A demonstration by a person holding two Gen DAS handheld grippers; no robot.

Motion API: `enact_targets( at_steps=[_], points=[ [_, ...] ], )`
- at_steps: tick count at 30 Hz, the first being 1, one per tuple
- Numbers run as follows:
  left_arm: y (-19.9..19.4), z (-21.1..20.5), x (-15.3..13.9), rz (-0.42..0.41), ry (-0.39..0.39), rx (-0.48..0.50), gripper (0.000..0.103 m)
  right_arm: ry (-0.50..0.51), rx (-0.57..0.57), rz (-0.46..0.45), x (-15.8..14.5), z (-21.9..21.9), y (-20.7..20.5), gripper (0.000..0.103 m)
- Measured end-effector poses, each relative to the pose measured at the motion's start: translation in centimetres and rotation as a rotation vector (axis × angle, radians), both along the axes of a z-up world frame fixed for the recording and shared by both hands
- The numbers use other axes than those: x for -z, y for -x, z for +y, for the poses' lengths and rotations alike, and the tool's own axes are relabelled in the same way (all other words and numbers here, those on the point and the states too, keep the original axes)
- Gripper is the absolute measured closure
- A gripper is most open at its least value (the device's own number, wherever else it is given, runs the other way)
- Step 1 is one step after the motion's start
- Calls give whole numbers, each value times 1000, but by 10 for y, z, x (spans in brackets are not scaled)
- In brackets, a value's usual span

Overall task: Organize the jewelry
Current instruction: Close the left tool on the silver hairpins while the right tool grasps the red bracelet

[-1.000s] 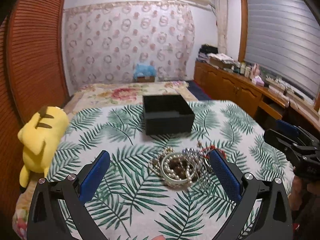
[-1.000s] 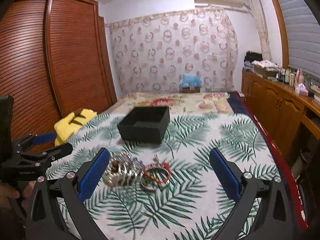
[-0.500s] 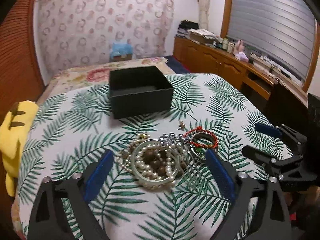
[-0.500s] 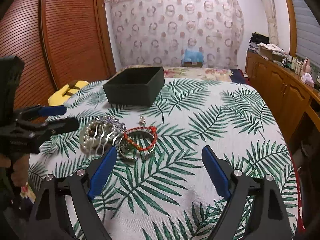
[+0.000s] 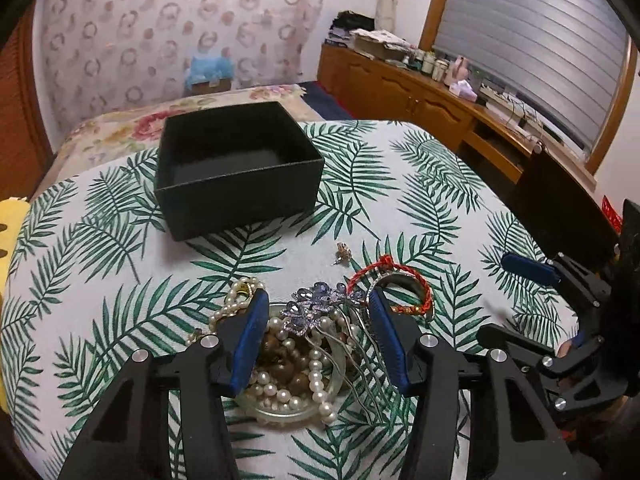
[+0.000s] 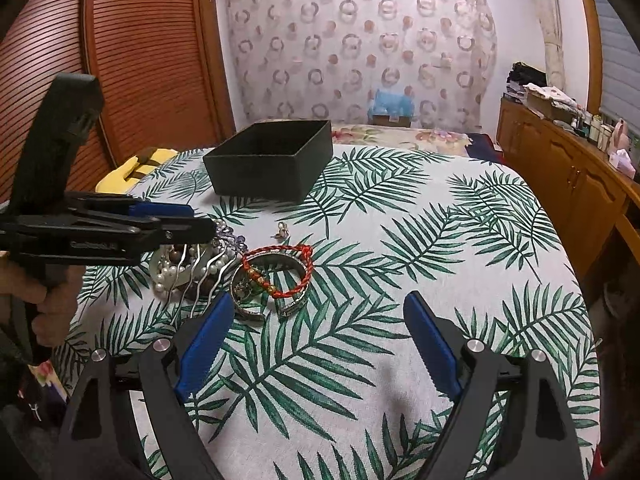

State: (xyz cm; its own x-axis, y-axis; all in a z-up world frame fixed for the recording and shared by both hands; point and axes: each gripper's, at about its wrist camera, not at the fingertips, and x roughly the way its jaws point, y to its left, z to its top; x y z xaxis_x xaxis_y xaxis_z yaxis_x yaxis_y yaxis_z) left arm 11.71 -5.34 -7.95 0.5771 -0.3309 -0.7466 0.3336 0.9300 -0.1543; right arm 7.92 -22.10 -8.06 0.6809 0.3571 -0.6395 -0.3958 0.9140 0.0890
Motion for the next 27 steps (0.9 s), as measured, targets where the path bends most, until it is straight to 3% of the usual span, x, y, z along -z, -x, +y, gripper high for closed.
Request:
enact_targets(
  at_steps=[4, 7, 10, 27],
  points=[
    [-3, -1, 5, 17, -5, 20, 62, -1, 1, 1, -1, 0, -1, 15],
    [1, 2, 6, 9, -16, 14, 76, 1, 0, 1, -1, 0, -2, 15],
    [5, 9, 5, 2, 1, 13, 82, 1, 1, 2, 0, 1, -1, 15],
    [31, 44, -26, -115, 50, -71, 82, 22, -25, -8, -3, 13, -8, 15]
  ],
)
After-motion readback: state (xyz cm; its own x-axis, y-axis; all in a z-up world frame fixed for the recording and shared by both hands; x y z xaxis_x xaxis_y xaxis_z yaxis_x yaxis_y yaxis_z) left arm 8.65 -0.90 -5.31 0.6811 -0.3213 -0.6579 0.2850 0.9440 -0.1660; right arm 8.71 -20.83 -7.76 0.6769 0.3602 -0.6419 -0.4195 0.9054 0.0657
